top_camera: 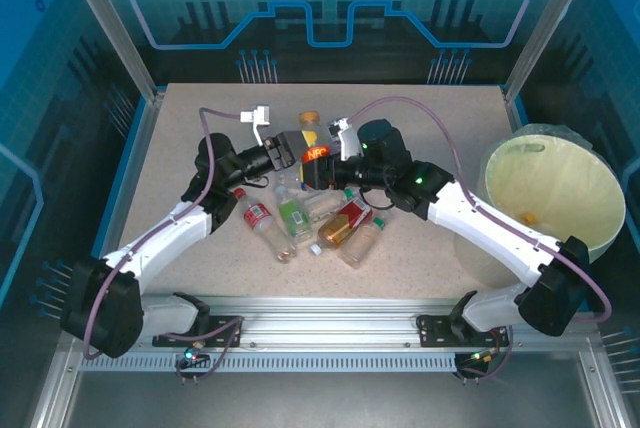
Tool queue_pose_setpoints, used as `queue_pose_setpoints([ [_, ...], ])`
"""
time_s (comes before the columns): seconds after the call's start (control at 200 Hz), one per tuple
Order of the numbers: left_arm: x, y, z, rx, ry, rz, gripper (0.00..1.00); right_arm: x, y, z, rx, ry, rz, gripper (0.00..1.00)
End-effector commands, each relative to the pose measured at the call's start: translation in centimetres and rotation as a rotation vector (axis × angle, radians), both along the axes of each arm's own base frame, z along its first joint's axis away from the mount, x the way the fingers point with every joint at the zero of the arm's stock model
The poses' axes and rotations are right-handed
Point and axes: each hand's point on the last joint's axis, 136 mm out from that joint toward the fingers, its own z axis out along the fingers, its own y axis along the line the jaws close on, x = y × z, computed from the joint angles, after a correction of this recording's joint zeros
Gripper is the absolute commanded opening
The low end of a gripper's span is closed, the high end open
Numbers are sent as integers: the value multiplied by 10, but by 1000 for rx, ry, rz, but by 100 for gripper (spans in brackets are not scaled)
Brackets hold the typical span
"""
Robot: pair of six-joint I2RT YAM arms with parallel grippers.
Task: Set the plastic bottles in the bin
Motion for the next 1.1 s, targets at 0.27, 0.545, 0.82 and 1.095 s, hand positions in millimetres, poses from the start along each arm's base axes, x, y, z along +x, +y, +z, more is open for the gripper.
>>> queue_pose_setpoints([
  [0.27, -11, 44, -12, 218, 20, 251, 99, 7, -140, 62, -352, -243, -393, 46],
  [0.545, -21, 82, -56, 338, 124, 421, 99, -24, -259, 114, -513, -359, -666, 45],
  [0.82, -34, 106, -89, 406, 233, 506, 99, -55, -358, 111, -594, -221, -937, 44],
  [1.095, -47, 116, -123, 435, 362, 527, 99, -65, -407, 49, -511, 65, -1108, 46],
])
